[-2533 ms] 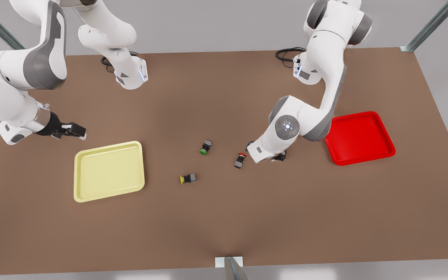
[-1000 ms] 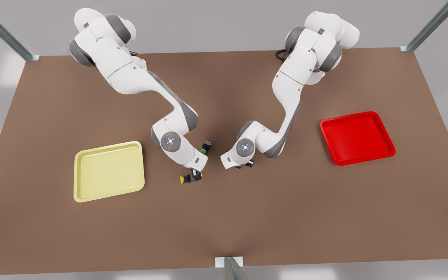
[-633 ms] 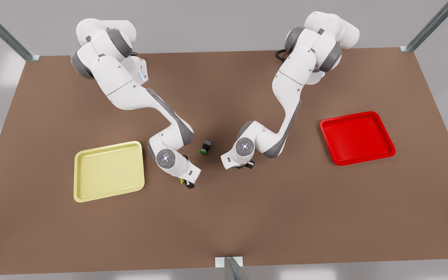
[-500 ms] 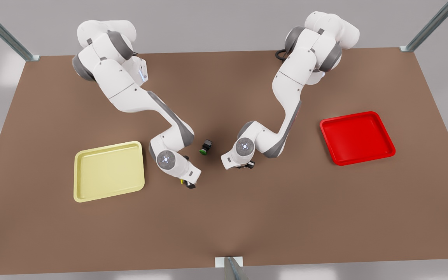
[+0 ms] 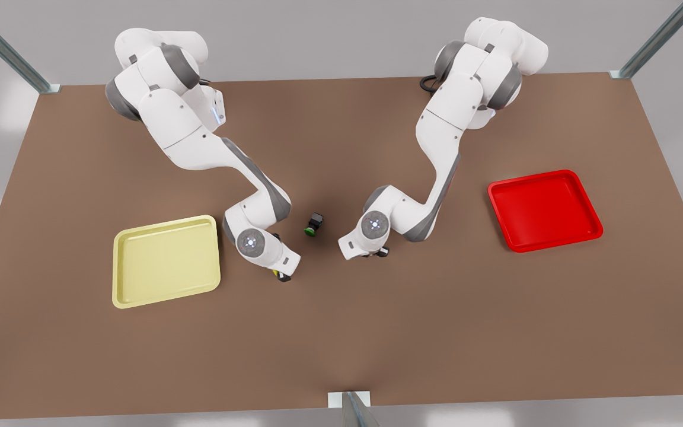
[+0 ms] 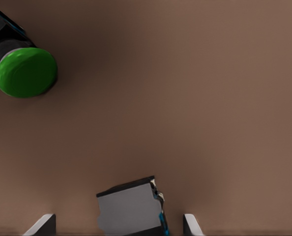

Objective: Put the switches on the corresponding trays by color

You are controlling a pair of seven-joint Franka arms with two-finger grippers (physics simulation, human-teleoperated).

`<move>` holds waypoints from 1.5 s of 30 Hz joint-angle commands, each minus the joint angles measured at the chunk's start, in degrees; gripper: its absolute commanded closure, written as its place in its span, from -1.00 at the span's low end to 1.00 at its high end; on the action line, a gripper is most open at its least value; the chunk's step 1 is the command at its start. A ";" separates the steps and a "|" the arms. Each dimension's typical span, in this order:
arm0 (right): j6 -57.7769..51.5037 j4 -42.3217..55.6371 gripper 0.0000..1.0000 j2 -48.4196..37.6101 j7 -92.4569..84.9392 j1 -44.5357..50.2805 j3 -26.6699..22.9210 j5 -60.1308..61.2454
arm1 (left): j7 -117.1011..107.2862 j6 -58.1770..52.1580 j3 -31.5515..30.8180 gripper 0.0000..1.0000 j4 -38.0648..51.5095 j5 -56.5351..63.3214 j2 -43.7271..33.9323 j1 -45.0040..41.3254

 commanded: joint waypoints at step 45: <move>8.19 -24.01 -0.06 -15.56 -34.79 -30.85 -3.25 3.55 | 3.87 -33.48 -3.52 -1.00 -2.11 5.12 -32.52 28.91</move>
